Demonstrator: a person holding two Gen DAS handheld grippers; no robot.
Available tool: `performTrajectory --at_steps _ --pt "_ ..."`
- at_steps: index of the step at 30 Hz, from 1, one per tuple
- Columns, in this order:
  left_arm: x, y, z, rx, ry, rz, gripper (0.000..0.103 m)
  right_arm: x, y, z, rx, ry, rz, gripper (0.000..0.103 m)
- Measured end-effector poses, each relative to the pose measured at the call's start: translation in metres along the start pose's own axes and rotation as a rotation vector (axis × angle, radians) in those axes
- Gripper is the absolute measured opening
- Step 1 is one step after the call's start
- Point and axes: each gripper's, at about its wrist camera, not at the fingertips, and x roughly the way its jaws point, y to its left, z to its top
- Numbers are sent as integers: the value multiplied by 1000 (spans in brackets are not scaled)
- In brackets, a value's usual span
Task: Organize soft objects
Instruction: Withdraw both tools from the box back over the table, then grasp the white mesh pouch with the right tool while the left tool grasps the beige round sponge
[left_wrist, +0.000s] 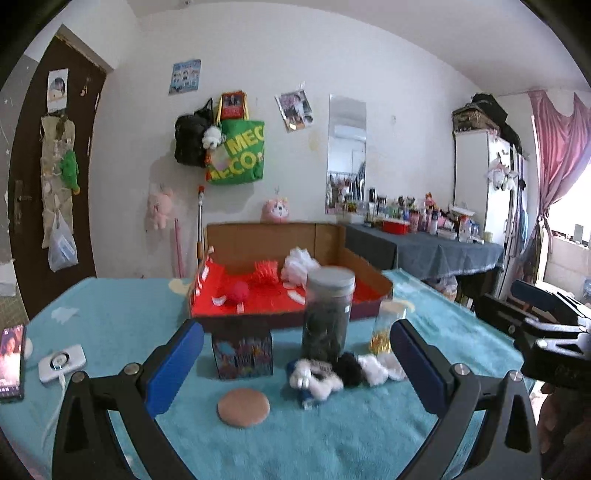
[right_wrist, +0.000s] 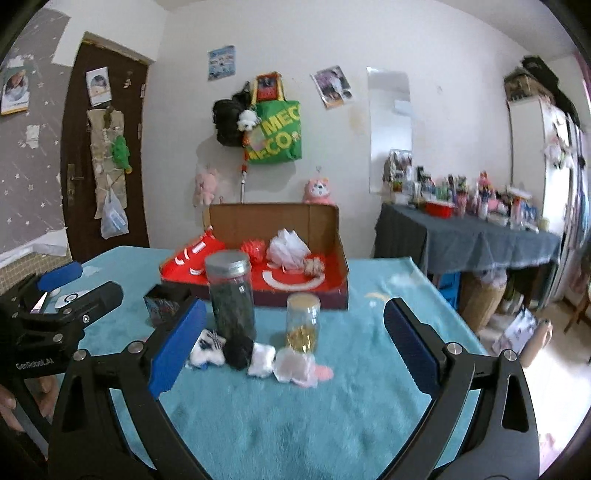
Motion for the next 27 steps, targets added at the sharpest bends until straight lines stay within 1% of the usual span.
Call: performTrajectory --at_steps 8,13,17,21,27 --pt "22 2 -33 -20 102 17 103 22 -7 -34 27 88 -20 99" --pt "33 2 -50 -17 153 24 103 35 -4 -53 15 149 -29 99" --pt "39 3 -59 -27 191 26 103 42 -1 -62 4 177 -33 99" --pt "44 5 -64 -33 222 29 103 48 -1 -69 20 209 -19 98" --pt "50 8 -72 -47 251 37 103 53 -1 -77 23 235 -19 99"
